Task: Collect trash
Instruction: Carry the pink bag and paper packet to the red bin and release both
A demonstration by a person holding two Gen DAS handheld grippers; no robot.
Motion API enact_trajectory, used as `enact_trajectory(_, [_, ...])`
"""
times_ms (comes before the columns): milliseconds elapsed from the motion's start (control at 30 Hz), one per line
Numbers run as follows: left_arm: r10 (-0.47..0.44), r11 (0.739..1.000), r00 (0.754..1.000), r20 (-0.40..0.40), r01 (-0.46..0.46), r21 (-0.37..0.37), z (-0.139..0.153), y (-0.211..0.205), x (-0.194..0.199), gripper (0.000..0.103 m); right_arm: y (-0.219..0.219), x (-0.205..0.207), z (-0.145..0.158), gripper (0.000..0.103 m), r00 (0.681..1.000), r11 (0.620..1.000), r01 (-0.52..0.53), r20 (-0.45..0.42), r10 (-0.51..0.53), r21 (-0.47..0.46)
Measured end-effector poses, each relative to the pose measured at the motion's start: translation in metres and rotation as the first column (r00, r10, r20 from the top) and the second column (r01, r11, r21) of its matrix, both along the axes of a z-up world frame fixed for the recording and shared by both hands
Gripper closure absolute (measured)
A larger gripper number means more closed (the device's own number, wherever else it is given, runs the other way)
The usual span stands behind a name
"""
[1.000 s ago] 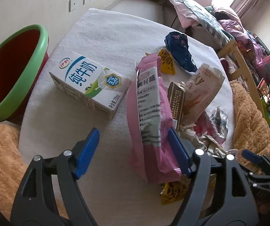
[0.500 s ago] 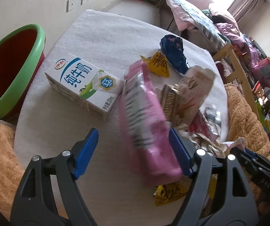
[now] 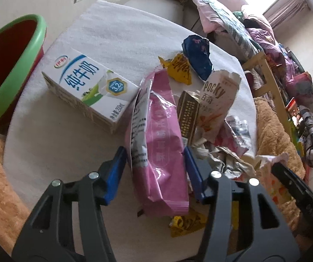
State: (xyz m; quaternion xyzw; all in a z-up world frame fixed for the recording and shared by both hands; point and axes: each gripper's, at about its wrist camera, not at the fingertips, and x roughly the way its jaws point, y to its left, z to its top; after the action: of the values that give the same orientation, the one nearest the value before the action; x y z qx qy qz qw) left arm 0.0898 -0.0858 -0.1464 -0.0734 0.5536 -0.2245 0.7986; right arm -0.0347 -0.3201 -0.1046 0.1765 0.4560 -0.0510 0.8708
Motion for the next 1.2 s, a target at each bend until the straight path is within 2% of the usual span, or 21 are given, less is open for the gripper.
enact_trajectory(133, [-0.014, 1.000, 0.998, 0.054, 0.013, 0.022, 0.011, 0.003, -0.009, 0.051, -0.002, -0.001, 0.003, 0.065, 1.000, 1.000, 0.007, 0.017, -0.007, 0.000])
enact_trajectory(333, [-0.004, 1.000, 0.995, 0.103, 0.002, 0.018, 0.024, 0.012, -0.019, 0.051, 0.000, 0.000, 0.003, 0.064, 1.000, 1.000, 0.003, 0.014, -0.003, 0.003])
enact_trajectory(400, [-0.003, 1.000, 0.995, 0.101, 0.000, 0.025, 0.024, 0.013, -0.022, 0.051, 0.003, 0.002, 0.000, 0.064, 1.000, 1.000, -0.019, 0.003, 0.019, 0.011])
enact_trajectory(600, [0.018, 0.999, 0.999, 0.027, -0.019, 0.033, 0.009, 0.019, -0.018, 0.051, 0.024, 0.012, -0.017, 0.063, 0.989, 0.993, -0.121, -0.090, 0.121, 0.012])
enact_trajectory(733, [0.019, 0.999, 1.000, 0.021, -0.020, 0.026, 0.007, 0.019, -0.017, 0.047, 0.028, 0.013, -0.023, 0.038, 0.981, 0.989, -0.144, -0.125, 0.145, 0.019])
enact_trajectory(867, [0.020, 0.999, 1.000, 0.015, -0.020, 0.032, 0.004, 0.019, -0.016, 0.042, 0.022, 0.010, -0.024, 0.036, 0.983, 0.991, -0.121, -0.135, 0.127, 0.058])
enact_trajectory(1000, [0.024, 0.999, 1.000, 0.018, -0.025, 0.035, 0.002, 0.017, -0.011, 0.042, 0.017, 0.007, -0.024, 0.037, 0.982, 0.991, -0.106, -0.147, 0.116, 0.078])
enact_trajectory(1067, [0.018, 0.999, 1.000, 0.016, -0.019, 0.041, 0.000, 0.015, -0.009, 0.042, 0.019, 0.007, -0.024, 0.049, 0.981, 0.991, -0.112, -0.153, 0.122, 0.073])
enact_trajectory(1100, [0.014, 0.999, 1.000, 0.010, -0.014, 0.042, -0.001, 0.014, -0.010, 0.042, 0.019, 0.007, -0.025, 0.059, 0.980, 0.990, -0.115, -0.155, 0.126, 0.076])
enact_trajectory(1133, [0.011, 0.999, 1.000, 0.008, -0.011, 0.042, -0.002, 0.014, -0.010, 0.045, 0.020, 0.007, -0.024, 0.063, 0.980, 0.990, -0.115, -0.152, 0.126, 0.076])
enact_trajectory(1200, [0.013, 0.999, 1.000, 0.006, -0.013, 0.031, -0.002, 0.016, -0.010, 0.053, 0.018, 0.006, -0.021, 0.063, 0.984, 0.992, -0.106, -0.136, 0.115, 0.072])
